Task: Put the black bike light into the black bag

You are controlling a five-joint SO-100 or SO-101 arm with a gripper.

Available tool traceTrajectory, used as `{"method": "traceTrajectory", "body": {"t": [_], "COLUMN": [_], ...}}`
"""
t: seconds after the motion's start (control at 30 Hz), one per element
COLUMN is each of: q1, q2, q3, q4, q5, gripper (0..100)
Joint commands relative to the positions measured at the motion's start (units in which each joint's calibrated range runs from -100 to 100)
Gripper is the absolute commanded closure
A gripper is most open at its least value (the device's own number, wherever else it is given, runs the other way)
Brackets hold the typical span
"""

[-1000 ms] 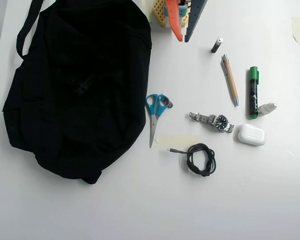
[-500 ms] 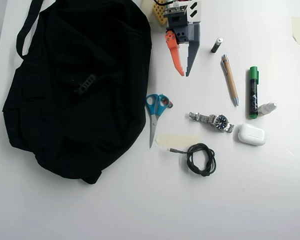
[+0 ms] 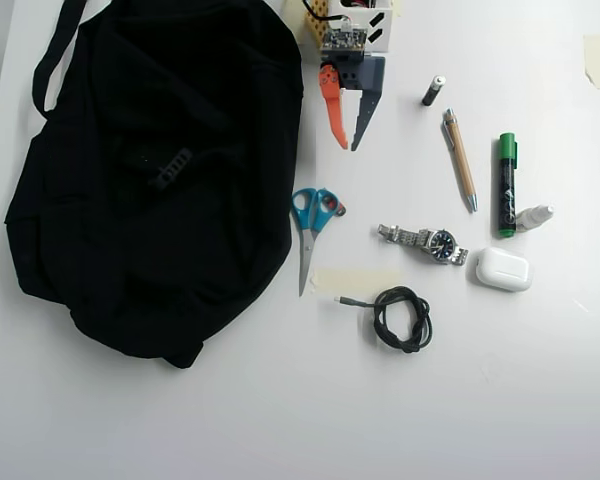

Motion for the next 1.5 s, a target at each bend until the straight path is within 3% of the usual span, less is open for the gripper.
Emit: {"method": "traceTrajectory", "body": {"t": [0.0,0.13,1.47], "q1": [0.11,-0.49,-0.49], "q2": [0.02,-0.89,-0.89], "q3": [0.84,0.84,0.84], "q4": [10.86,19.82,19.90], "q5": [0.28,0.28,0.28], "gripper": [97,98,98]}}
